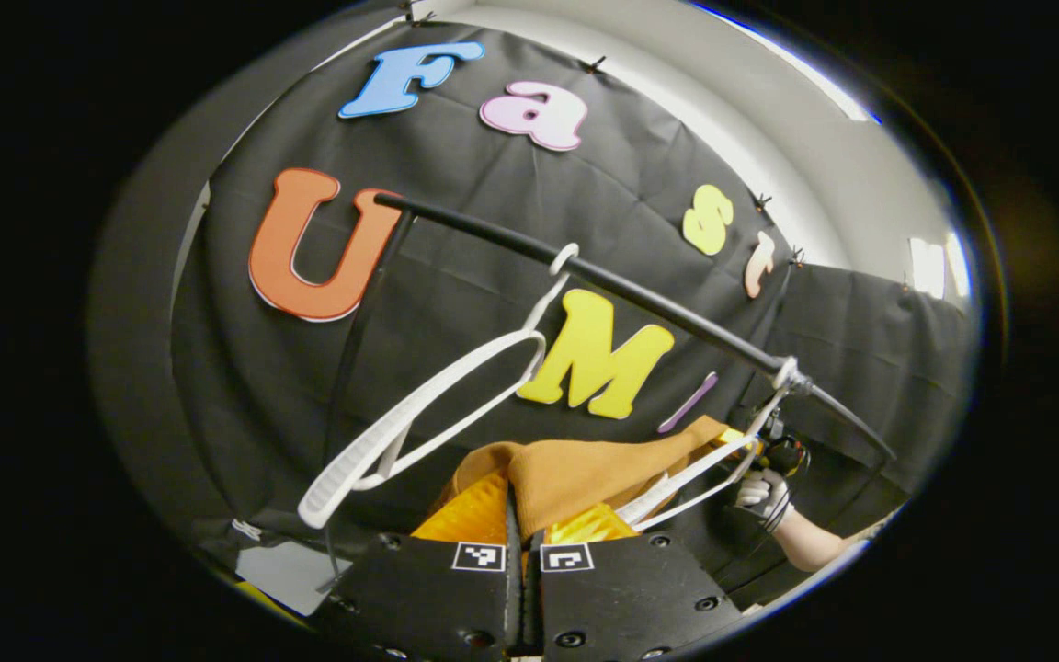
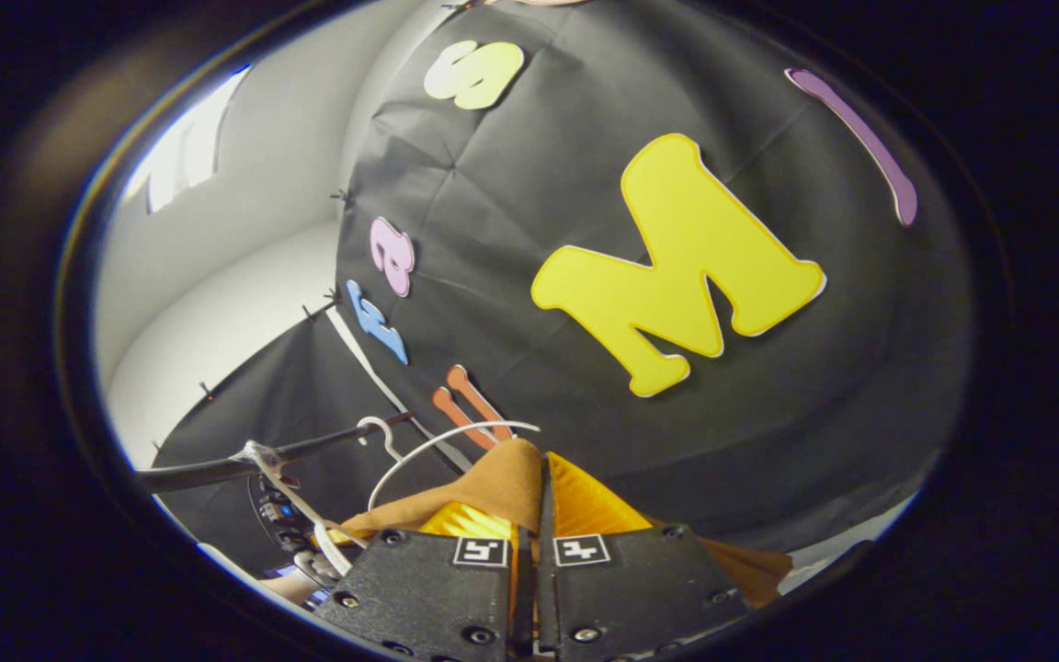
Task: Grasp the clothes on the hanger with both hands and then place them into the laundry hamper below.
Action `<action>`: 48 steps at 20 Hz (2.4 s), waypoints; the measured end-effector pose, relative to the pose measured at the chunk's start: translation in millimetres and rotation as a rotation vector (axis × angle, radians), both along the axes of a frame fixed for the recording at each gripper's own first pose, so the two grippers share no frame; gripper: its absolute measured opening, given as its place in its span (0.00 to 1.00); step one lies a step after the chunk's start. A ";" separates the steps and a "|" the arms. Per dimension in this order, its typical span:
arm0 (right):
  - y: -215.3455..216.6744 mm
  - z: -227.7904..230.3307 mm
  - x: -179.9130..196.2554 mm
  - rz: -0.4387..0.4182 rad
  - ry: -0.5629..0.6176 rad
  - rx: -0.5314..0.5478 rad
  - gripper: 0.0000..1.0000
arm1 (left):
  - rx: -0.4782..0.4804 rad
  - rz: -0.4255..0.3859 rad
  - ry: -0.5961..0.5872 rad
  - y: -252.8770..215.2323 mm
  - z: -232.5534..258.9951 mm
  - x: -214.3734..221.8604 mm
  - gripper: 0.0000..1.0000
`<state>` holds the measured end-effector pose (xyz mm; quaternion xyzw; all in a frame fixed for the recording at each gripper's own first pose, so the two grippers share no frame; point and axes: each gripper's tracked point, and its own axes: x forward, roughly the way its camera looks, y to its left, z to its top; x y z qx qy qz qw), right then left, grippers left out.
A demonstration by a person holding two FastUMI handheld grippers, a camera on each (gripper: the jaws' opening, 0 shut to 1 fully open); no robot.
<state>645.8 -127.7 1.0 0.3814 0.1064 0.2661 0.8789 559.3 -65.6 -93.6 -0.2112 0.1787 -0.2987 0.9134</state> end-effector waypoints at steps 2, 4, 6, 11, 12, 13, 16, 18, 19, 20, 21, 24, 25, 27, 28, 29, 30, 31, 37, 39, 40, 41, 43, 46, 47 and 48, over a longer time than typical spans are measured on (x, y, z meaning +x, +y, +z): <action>-2.8 -18.8 -0.2 0.011 0.073 0.035 0.05 | 0.005 -0.002 0.025 -1.9 -12.4 -2.9 0.00; -4.6 -42.0 9.9 0.016 0.151 0.069 0.05 | 0.009 0.001 0.070 -7.8 -27.9 2.9 0.00; -3.6 -60.0 19.4 0.017 0.218 0.142 0.05 | 0.013 0.001 0.106 -13.0 -40.3 2.7 0.00; -8.3 -113.1 -4.2 -0.003 0.268 0.109 0.05 | 0.025 0.045 0.141 -19.1 -70.6 -5.8 0.00; -6.6 -116.7 -6.4 -0.008 0.273 0.113 0.05 | 0.041 0.046 0.143 -19.5 -79.7 -13.2 0.00; -4.8 -124.7 -15.1 -0.007 0.283 0.123 0.05 | 0.061 0.051 0.153 -18.8 -89.7 -20.0 0.00; -3.7 -148.6 -44.1 -0.029 0.297 0.104 0.05 | 0.099 0.069 0.157 -16.4 -103.2 -45.0 0.00; 7.3 -153.4 -57.8 -0.033 0.301 0.079 0.05 | 0.105 0.085 0.149 -19.0 -106.3 -55.7 0.00; 16.2 -155.1 -72.0 -0.025 0.300 0.072 0.05 | 0.098 0.093 0.147 -19.7 -106.6 -64.5 0.00; 25.9 -155.5 -88.2 -0.019 0.298 0.071 0.05 | 0.093 0.100 0.149 -20.1 -105.3 -77.9 0.00; 35.1 -155.6 -105.6 -0.011 0.296 0.078 0.05 | 0.088 0.103 0.148 -21.9 -104.6 -89.5 0.00; 81.9 -135.7 -148.2 0.035 0.277 0.105 0.05 | 0.061 0.078 0.123 -42.1 -86.7 -115.5 0.00; 99.2 -128.5 -160.3 0.051 0.262 0.088 0.05 | 0.060 0.065 0.102 -49.0 -75.1 -124.2 0.00; 125.8 -117.1 -185.1 0.080 0.231 0.051 0.05 | 0.062 0.034 0.079 -66.4 -58.7 -145.2 0.00; 141.5 -110.7 -196.3 0.102 0.220 0.039 0.05 | 0.058 0.020 0.072 -73.6 -51.3 -154.8 0.00; 154.8 -104.2 -213.2 0.114 0.209 0.034 0.05 | 0.055 0.006 0.066 -80.2 -44.8 -163.9 0.00; 167.6 -98.2 -226.4 0.133 0.207 0.023 0.05 | 0.058 0.002 0.064 -87.2 -39.4 -170.2 0.00; 177.9 -92.8 -239.2 0.143 0.195 0.016 0.05 | 0.056 -0.005 0.059 -93.0 -31.8 -176.9 0.00; 243.7 -66.9 -299.3 0.240 0.142 -0.045 0.05 | 0.067 0.056 -0.009 -84.5 -1.7 -208.8 0.00; 257.1 -63.5 -313.0 0.259 0.129 -0.074 0.05 | 0.058 0.088 -0.022 -72.0 3.0 -221.8 0.00; 264.4 -58.1 -320.6 0.273 0.118 -0.095 0.05 | 0.041 0.103 -0.022 -65.9 7.4 -229.9 0.00; 271.2 -52.4 -329.6 0.285 0.100 -0.112 0.05 | 0.032 0.113 -0.034 -60.1 13.1 -234.8 0.00; 279.1 -38.2 -340.3 0.300 0.054 -0.145 0.05 | 0.024 0.140 -0.067 -48.5 25.7 -240.4 0.00; 290.1 -31.8 -344.8 0.319 0.030 -0.153 0.05 | 0.009 0.168 -0.081 -37.2 33.2 -244.0 0.00; 291.3 -33.8 -345.4 0.318 0.021 -0.165 0.05 | 0.008 0.171 -0.089 -36.9 31.8 -243.0 0.00; 290.3 -38.7 -343.1 0.310 0.023 -0.183 0.05 | 0.015 0.164 -0.076 -39.5 26.2 -244.2 0.00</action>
